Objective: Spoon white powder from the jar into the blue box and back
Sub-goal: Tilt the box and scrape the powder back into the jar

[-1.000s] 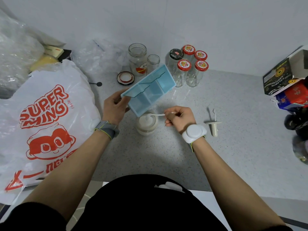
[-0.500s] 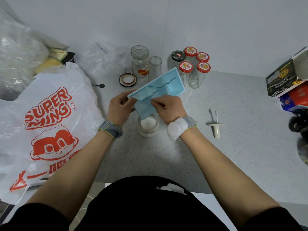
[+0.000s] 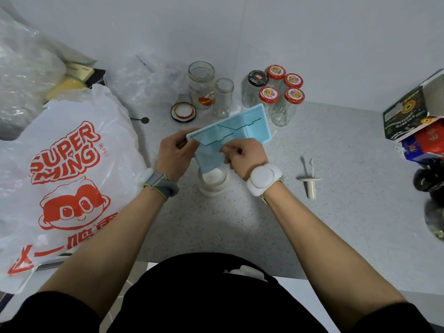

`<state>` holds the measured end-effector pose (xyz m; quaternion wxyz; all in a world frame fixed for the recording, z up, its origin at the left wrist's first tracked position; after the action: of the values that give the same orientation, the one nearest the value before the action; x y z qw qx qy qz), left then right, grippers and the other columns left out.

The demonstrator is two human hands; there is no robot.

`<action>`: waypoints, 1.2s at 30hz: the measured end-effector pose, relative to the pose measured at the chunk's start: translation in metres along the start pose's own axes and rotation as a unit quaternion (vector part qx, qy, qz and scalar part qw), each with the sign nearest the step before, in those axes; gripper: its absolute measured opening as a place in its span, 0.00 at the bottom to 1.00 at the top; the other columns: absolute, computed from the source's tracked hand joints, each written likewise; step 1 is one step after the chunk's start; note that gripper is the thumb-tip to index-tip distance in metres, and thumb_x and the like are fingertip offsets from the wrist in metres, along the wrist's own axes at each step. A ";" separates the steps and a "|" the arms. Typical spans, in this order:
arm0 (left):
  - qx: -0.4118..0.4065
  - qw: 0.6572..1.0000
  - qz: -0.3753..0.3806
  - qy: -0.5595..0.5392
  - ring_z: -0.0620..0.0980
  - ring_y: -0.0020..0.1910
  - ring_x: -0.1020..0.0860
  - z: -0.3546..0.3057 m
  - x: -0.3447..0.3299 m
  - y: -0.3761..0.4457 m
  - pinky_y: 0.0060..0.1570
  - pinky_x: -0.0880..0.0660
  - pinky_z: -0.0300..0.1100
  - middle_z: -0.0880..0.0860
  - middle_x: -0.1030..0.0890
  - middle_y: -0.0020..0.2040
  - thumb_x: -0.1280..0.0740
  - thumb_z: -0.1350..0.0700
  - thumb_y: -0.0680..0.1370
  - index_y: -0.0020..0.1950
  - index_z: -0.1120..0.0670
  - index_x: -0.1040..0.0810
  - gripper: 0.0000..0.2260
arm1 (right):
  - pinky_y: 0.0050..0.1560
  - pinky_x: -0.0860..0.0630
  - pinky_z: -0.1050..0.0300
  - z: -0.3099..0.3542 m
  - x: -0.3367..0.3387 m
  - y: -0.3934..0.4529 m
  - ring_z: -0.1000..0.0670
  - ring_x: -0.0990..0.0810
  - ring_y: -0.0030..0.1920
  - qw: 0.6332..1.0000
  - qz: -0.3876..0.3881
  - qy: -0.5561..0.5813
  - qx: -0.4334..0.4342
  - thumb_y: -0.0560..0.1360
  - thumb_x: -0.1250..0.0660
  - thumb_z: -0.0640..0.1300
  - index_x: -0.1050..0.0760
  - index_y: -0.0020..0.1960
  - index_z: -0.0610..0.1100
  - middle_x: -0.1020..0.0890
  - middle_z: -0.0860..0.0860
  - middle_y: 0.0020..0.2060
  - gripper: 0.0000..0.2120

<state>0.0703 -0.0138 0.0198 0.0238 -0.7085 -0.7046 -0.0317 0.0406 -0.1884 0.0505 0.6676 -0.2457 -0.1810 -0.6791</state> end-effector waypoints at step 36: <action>0.020 0.997 -0.072 -0.029 0.41 0.43 0.19 0.011 0.011 -0.003 0.45 0.18 0.47 0.47 0.17 0.43 0.35 0.59 0.79 0.56 0.53 0.19 0.08 | 0.35 0.19 0.53 -0.049 0.005 -0.029 0.51 0.22 0.27 0.975 -0.039 0.178 -0.128 0.74 0.36 0.33 0.20 0.39 0.43 0.20 0.46 0.30 0.09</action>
<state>0.0676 -0.0015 0.0095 0.0154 -0.6560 -0.7546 0.0015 0.0076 -0.2190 0.0160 0.6252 -0.1967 0.0195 -0.7550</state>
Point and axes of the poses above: each hand's wrist, its own y-axis towards the middle knuckle, its own x-axis out of the back of the hand, z = x × y, the point moved 3 cm from there along y, towards the middle knuckle
